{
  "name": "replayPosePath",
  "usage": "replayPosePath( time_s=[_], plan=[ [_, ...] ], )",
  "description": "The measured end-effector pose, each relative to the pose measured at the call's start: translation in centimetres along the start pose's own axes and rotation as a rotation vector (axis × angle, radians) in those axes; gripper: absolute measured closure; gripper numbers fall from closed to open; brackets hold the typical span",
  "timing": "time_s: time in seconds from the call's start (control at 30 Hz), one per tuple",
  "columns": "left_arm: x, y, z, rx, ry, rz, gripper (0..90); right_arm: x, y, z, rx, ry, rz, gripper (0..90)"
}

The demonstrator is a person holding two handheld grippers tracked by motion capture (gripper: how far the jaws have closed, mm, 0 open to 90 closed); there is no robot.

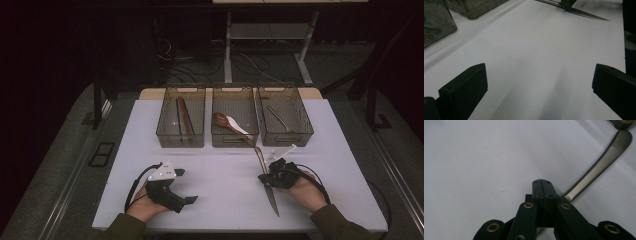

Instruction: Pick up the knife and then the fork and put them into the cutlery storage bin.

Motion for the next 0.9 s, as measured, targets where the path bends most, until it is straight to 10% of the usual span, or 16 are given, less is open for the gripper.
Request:
replayPosePath(
  time_s=[0.47, 0.9],
  plan=[
    [0.0, 0.1, 0.0, 0.002, -0.004, -0.001, 0.0, -0.3, 0.2, -0.6, 0.056, 0.003, -0.042, 90.0],
    [0.0, 0.1, 0.0, 0.004, -0.006, 0.0, 0.0, -3.6, 1.8, -2.4, 0.091, -0.042, -0.145, 90.0]
  ],
)
Point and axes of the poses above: each handheld gripper's, and its own axes: y roughly backward along the jaws, z roughly out of its top, x roughly to its left, the point moved 9 cm from there along -y, roughly forward along the jaws, and after that the axes turned 4 degrees about x, right-handed, at the moved point
